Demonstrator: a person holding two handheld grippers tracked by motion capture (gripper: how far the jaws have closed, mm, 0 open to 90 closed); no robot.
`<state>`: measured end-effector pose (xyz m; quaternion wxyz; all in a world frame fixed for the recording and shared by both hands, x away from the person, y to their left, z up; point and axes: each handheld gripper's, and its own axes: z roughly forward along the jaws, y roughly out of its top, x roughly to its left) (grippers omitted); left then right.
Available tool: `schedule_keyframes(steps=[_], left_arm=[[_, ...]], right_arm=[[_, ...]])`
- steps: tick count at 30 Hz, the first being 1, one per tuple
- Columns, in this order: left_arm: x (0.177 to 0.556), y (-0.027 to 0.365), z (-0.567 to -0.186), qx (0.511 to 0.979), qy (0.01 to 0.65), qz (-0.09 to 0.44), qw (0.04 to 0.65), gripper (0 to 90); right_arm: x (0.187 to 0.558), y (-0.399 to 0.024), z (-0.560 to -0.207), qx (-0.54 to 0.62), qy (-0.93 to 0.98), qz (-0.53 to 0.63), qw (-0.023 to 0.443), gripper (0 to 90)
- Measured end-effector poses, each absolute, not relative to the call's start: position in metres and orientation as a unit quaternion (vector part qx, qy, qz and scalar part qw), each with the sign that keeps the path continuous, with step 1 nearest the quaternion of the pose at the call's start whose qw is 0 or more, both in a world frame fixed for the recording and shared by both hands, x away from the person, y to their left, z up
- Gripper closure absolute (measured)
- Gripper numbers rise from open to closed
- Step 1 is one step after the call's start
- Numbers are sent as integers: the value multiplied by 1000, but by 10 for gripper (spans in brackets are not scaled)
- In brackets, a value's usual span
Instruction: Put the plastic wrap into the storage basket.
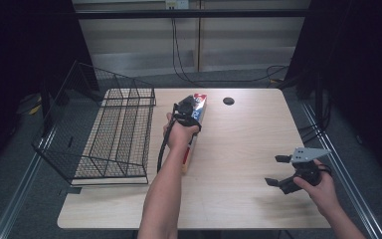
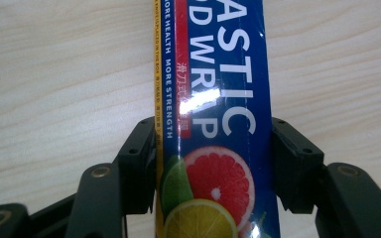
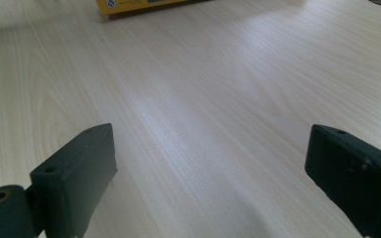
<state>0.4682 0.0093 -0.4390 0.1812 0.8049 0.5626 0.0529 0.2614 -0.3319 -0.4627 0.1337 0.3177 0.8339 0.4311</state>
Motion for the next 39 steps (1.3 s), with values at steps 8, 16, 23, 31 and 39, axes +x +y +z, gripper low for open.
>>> schedule_keyframes(steps=[8, 16, 23, 31, 39], left_arm=[[465, 17, -425, 809, 556, 37, 187, 441], [462, 27, -411, 811, 553, 29, 187, 443], [459, 32, -400, 810, 553, 29, 192, 448], [459, 38, -390, 809, 556, 26, 191, 448], [457, 43, -380, 805, 560, 25, 195, 449]], right_arm=[[262, -332, -463, 316, 835, 430, 135, 56], [262, -332, -463, 315, 835, 431, 135, 56], [262, -331, -463, 316, 834, 431, 136, 56], [262, -331, -462, 315, 834, 432, 135, 56], [262, -331, -462, 318, 832, 432, 140, 56]])
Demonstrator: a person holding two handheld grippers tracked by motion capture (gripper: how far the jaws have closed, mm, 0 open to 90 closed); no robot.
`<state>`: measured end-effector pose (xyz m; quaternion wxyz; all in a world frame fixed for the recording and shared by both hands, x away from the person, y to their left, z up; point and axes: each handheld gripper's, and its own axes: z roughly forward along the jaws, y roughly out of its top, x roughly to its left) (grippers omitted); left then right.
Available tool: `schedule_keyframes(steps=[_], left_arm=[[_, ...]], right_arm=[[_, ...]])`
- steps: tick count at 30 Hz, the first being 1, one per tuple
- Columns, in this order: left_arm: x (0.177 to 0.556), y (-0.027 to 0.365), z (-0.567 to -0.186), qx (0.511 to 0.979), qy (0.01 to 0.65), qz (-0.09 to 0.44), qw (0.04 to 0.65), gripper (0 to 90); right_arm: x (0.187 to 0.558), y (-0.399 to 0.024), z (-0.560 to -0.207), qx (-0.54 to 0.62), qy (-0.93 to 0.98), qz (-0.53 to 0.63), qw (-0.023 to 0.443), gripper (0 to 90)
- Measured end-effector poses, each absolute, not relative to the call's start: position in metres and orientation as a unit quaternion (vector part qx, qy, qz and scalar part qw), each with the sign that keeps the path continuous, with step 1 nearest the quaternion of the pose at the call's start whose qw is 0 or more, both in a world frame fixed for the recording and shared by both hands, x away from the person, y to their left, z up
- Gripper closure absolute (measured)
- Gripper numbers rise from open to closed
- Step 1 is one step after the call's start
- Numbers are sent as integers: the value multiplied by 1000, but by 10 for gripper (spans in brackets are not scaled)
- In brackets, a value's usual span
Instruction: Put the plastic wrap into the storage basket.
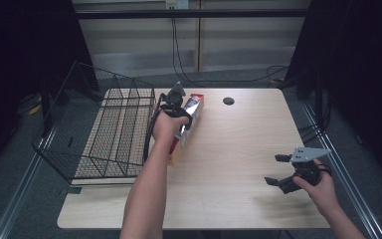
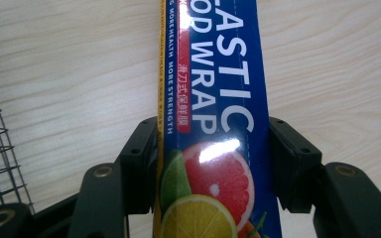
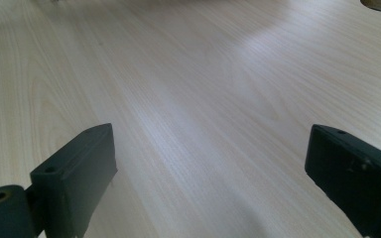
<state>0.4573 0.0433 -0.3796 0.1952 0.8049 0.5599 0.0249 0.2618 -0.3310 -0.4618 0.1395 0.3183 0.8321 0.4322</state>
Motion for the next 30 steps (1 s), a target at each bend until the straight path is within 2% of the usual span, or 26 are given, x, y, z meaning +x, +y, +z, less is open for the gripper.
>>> schedule_keyframes(steps=[30], left_arm=[[452, 80, -325, 803, 563, 40, 191, 451]], right_arm=[[262, -332, -461, 318, 830, 436, 141, 56]])
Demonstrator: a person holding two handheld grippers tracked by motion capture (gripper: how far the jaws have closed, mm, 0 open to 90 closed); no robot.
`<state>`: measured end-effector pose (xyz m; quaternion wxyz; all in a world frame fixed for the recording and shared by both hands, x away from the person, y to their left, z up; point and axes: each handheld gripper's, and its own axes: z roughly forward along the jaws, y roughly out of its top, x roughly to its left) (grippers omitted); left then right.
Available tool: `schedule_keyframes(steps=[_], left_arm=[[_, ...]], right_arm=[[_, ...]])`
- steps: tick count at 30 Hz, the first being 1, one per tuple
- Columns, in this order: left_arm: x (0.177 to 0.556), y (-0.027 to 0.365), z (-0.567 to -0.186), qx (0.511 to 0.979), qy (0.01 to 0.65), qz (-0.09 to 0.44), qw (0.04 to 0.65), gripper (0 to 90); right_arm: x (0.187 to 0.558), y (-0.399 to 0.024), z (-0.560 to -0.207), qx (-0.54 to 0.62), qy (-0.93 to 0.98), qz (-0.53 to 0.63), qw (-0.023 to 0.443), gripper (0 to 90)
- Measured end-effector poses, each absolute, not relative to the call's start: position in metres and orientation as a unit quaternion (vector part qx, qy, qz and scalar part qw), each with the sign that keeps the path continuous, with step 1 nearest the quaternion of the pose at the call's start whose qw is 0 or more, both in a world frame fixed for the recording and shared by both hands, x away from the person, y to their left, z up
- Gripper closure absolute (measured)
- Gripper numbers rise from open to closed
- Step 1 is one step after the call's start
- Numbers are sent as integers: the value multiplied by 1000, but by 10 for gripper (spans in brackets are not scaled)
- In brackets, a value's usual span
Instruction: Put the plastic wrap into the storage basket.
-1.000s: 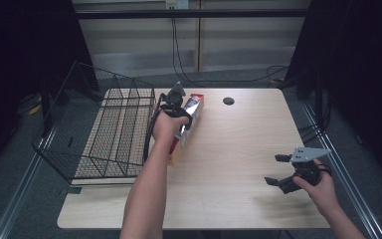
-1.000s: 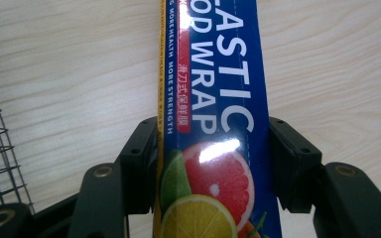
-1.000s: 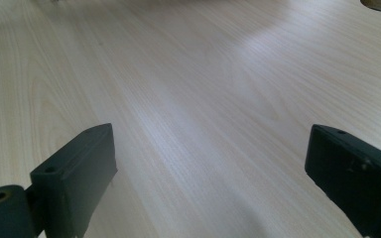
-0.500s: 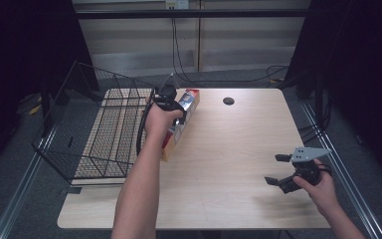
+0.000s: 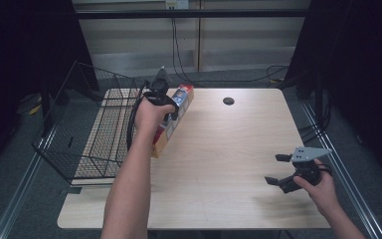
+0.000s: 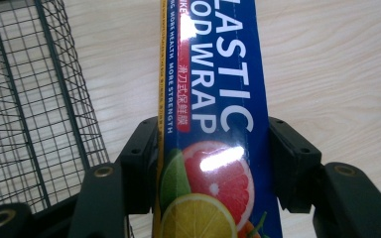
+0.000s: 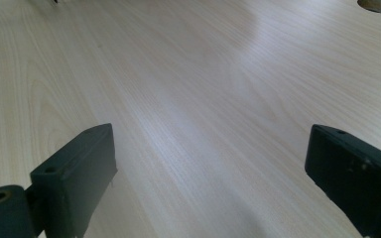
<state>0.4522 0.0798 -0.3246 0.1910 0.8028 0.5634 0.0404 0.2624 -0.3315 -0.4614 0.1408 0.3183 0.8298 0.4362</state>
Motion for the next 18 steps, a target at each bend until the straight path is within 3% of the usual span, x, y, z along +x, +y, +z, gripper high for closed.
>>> schedule_keyframes(steps=[18], left_arm=[[446, 105, -292, 796, 574, 47, 188, 452]], right_arm=[[262, -332, -460, 319, 829, 437, 142, 56]])
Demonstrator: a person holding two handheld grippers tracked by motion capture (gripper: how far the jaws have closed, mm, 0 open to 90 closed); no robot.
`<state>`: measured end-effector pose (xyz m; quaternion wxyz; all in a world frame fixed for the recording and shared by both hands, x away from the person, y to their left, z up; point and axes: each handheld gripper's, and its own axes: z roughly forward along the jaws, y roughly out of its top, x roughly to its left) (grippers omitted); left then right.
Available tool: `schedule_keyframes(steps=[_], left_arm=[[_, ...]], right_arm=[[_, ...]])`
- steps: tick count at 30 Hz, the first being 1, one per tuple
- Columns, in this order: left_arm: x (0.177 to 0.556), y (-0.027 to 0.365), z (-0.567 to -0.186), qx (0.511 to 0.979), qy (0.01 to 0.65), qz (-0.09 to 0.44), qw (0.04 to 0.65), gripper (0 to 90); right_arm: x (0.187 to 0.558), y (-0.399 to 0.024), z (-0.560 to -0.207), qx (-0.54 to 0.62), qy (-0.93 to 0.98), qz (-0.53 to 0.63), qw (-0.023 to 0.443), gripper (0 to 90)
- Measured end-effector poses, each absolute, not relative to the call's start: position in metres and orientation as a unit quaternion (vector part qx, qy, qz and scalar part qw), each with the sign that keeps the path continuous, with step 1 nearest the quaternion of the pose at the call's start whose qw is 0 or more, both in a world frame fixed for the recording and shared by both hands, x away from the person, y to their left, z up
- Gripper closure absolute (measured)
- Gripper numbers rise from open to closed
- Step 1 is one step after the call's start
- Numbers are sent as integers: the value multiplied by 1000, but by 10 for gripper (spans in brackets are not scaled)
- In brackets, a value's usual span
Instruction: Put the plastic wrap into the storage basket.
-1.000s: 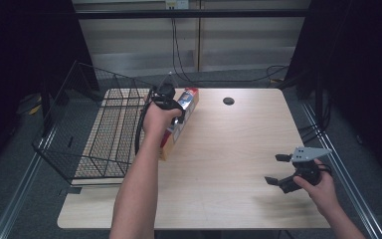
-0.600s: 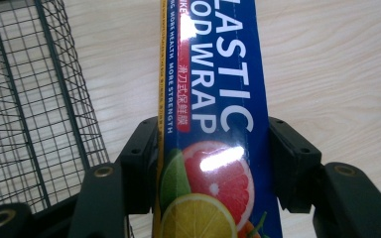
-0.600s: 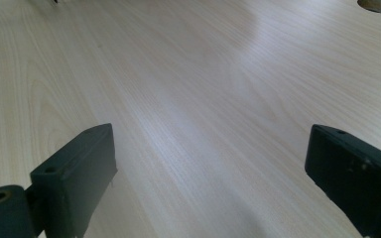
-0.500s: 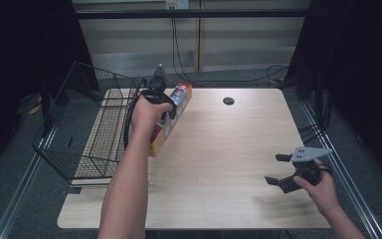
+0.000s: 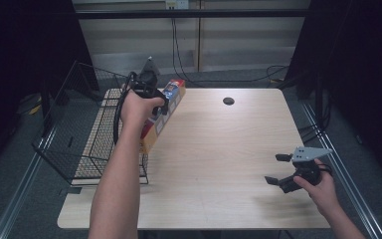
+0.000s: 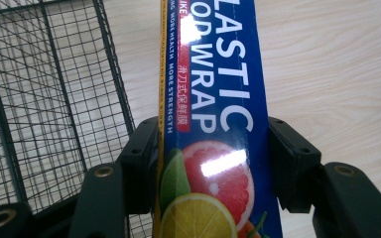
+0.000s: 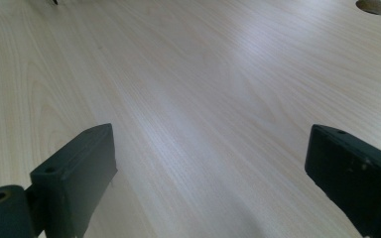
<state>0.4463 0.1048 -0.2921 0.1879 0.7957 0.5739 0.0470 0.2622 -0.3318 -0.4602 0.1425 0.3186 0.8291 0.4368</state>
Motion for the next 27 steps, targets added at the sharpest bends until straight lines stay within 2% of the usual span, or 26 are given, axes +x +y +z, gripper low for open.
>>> schedule_keyframes(steps=[27], left_arm=[[438, 139, -261, 782, 592, 51, 187, 452]], right_arm=[[263, -331, -460, 319, 829, 438, 142, 56]])
